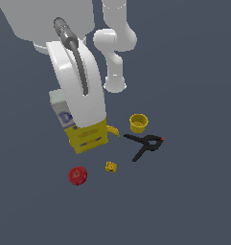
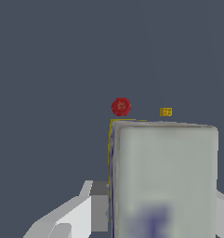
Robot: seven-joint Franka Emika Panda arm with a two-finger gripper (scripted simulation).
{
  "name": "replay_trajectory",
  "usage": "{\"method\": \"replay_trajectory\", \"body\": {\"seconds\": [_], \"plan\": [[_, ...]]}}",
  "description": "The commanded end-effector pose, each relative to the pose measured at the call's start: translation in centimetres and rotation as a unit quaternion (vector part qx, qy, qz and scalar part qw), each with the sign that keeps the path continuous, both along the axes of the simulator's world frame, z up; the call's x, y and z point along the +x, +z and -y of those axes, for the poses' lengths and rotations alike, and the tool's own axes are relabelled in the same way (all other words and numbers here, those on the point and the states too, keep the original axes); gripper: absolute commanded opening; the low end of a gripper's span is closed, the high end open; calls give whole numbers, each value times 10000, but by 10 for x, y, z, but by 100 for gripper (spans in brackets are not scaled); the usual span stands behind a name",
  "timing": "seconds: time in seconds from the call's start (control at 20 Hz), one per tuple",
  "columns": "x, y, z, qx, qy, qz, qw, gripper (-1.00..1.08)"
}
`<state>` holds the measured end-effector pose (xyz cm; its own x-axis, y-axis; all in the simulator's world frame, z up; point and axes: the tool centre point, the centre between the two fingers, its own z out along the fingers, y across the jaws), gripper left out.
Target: Pick up a designated object from a clutter of objects.
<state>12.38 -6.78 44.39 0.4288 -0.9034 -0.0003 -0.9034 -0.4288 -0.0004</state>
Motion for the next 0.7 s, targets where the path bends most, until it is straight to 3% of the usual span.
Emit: {"method": "replay_trajectory", "body": {"seconds": [0.0, 0.65], "plan": [[3, 10, 9, 0, 3, -1, 10000, -100], [13, 39, 33, -3, 2, -1, 10000, -100]]}}
